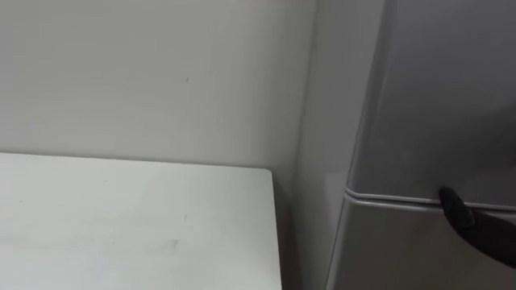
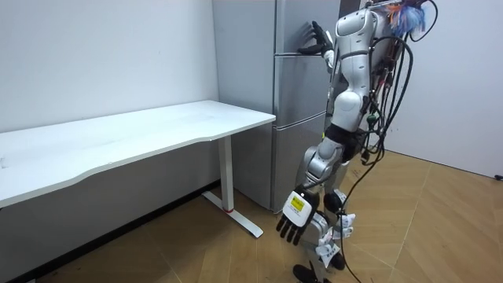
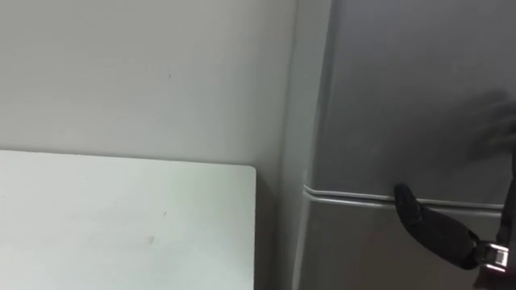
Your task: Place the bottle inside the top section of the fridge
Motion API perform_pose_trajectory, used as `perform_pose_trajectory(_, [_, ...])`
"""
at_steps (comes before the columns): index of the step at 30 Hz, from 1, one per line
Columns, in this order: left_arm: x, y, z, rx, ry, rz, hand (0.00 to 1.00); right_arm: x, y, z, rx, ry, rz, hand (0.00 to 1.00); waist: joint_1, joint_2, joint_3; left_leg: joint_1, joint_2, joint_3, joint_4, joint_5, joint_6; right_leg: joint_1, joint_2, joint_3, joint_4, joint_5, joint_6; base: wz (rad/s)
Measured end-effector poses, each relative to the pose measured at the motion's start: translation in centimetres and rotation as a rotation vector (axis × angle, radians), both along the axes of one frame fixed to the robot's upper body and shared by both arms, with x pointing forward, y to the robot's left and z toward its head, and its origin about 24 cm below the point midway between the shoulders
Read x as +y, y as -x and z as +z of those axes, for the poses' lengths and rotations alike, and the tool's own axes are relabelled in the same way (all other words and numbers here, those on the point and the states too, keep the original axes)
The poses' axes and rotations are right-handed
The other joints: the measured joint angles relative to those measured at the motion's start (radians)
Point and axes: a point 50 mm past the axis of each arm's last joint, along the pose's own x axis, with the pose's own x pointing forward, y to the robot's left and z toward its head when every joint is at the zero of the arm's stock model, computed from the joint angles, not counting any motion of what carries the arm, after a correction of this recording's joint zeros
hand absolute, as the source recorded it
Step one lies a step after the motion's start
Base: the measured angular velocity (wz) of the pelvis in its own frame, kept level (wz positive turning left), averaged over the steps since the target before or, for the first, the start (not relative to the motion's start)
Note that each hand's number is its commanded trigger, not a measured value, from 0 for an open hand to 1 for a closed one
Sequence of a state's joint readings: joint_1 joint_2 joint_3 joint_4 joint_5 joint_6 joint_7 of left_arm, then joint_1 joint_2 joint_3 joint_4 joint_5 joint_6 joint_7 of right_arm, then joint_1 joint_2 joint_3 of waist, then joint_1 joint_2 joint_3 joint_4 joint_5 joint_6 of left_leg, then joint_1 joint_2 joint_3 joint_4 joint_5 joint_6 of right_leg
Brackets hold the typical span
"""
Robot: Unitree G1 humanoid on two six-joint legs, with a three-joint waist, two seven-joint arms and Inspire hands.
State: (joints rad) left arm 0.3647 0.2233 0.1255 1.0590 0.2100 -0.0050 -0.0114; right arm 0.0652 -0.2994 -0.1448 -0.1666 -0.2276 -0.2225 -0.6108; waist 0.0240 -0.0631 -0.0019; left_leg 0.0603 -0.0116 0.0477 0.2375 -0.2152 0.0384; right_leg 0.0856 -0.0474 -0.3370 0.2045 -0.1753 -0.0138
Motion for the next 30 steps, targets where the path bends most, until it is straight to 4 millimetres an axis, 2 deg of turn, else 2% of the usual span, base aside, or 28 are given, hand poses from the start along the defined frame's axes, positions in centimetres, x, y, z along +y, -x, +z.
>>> perform_pose_trajectory(2, [0.2,0.2,0.1,-0.006,-0.007,0.028,0.0,-0.8,0.5,0.1,0.004,-0.01,-0.011,0.0,-0.005,-0.005,-0.0043,0.0,-0.001,-0.008,-0.001,0.003,0.004,0.002,-0.002,0.004,0.001,0.001,0.0,0.14])
perform_pose_trajectory(7, [0.9,0.5,0.3,-0.015,-0.031,0.085,0.0,-2.0,0.9,0.7,-0.014,-0.025,-0.032,0.0,-0.012,-0.005,-0.0048,0.0,-0.004,-0.007,-0.002,0.002,0.008,0.001,-0.003,0.01,-0.001,0.004,0.006,0.01])
perform_pose_trajectory(11, [1.4,0.3,0.5,-0.038,-0.05,0.11,0.0,-4.6,1.7,2.6,-0.059,0.036,-0.129,0.0,-0.018,-0.005,-0.0047,0.0,-0.005,-0.007,-0.008,0.001,0.01,0.001,-0.004,0.012,-0.002,0.004,0.007,0.0])
perform_pose_trajectory(14, [1.5,0.4,0.5,-0.041,-0.064,0.118,0.0,-5.9,2.2,3.8,-0.096,0.07,-0.184,0.0,-0.02,-0.006,-0.0043,0.0,-0.002,0.003,-0.018,0.001,0.009,-0.004,-0.002,0.013,-0.002,0.004,0.006,-0.02])
perform_pose_trajectory(18, [1.6,0.2,0.6,-0.046,-0.084,0.12,0.0,-6.5,2.5,4.4,-0.115,0.087,-0.213,0.0,-0.028,-0.006,-0.0044,0.003,-0.001,0.004,-0.028,0.001,0.009,-0.004,-0.001,0.01,-0.002,-0.001,0.005,0.01])
perform_pose_trajectory(22, [1.7,0.0,0.6,-0.054,-0.114,0.123,0.0,-6.6,2.6,4.7,-0.125,0.091,-0.215,0.0,-0.051,-0.008,-0.0036,0.008,-0.001,0.016,-0.033,0.001,0.009,-0.003,0.002,0.013,-0.003,-0.003,0.007,0.02])
perform_pose_trajectory(23, [1.7,-0.3,0.6,-0.059,-0.122,0.123,0.0,-6.8,2.8,4.8,-0.131,0.089,-0.225,0.0,-0.053,-0.007,-0.0016,0.009,0.0,0.032,-0.035,0.001,0.009,-0.003,0.002,0.014,-0.003,-0.003,0.007,0.0])
perform_pose_trajectory(28, [1.7,-0.4,0.5,-0.061,-0.137,0.126,0.0,-7.4,3.3,5.1,-0.154,0.069,-0.256,0.0,-0.052,-0.006,0.0025,0.021,0.0,0.047,-0.051,0.0,0.01,-0.002,0.001,0.03,-0.002,-0.006,0.012,-0.05])
perform_pose_trajectory(30, [1.6,-0.4,0.5,-0.062,-0.145,0.129,0.0,-7.5,3.5,5.1,-0.162,0.065,-0.271,0.0,-0.053,-0.009,0.0008,0.02,0.0,0.048,-0.052,0.0,0.011,-0.004,0.001,0.035,-0.002,-0.006,0.012,-0.05])
